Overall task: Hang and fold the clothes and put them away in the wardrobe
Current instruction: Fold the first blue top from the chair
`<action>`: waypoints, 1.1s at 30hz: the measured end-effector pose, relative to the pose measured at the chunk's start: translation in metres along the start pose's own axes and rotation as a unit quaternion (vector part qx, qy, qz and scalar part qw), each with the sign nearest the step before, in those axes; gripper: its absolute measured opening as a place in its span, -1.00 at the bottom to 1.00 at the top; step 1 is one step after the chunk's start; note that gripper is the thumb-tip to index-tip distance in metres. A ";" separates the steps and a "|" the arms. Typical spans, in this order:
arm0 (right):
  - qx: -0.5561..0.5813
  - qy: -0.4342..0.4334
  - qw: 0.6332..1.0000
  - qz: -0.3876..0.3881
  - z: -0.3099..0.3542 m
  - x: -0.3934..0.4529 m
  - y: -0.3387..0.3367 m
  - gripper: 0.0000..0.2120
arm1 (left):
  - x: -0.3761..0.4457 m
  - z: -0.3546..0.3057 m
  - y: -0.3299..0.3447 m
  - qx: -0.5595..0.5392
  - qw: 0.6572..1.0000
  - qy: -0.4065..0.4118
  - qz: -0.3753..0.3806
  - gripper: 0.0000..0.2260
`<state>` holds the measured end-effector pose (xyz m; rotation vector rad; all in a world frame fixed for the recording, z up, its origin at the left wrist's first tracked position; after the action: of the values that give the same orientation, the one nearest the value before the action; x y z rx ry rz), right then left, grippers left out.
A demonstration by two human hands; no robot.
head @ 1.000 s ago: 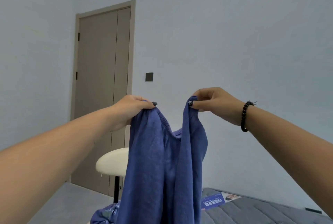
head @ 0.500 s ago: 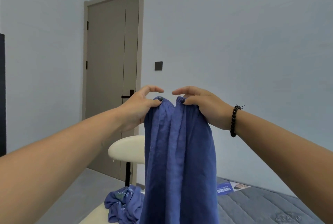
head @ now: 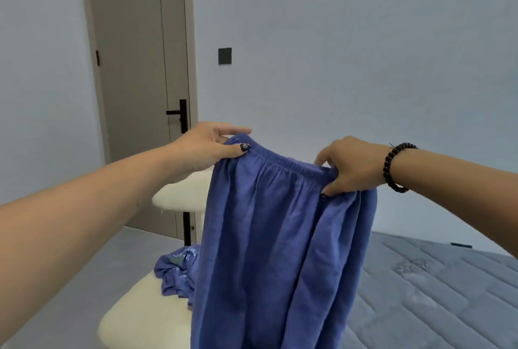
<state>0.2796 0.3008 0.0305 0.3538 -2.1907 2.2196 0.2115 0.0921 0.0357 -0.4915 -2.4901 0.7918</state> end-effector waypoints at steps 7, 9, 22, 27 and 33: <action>-0.030 0.125 0.985 0.112 -0.106 -0.007 0.068 -0.73 | 0.064 0.025 0.107 0.260 0.957 -0.022 0.127 -0.96; -0.018 0.170 0.981 0.096 -0.145 0.010 0.081 -0.66 | 0.096 0.033 0.134 0.300 0.943 -0.037 0.137 -0.96; 0.191 0.084 0.835 -0.510 -0.275 0.023 -0.177 -0.64 | 0.276 -0.167 0.053 -0.143 0.931 0.229 -0.245 -0.89; 0.137 0.091 0.903 -0.396 -0.256 -0.029 -0.106 -0.59 | 0.215 -0.107 0.091 -0.109 0.962 0.204 -0.143 -0.85; 0.066 0.073 0.953 -0.285 -0.217 -0.098 0.066 -0.65 | 0.088 0.046 0.218 -0.053 0.992 0.104 0.040 -0.62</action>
<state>0.3309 0.5286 -0.0505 0.6941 -1.5997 1.9859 0.1555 0.2801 -0.1022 -0.6799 -2.3388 0.6063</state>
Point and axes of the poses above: each hand's wrist, its own x-axis towards the middle knuckle, its own y-axis out of the palm, z = x × y, the point moved 7 cm from there along x, towards the middle knuckle, and after that the axes turned 7 degrees about x, right-handed, at the moved point
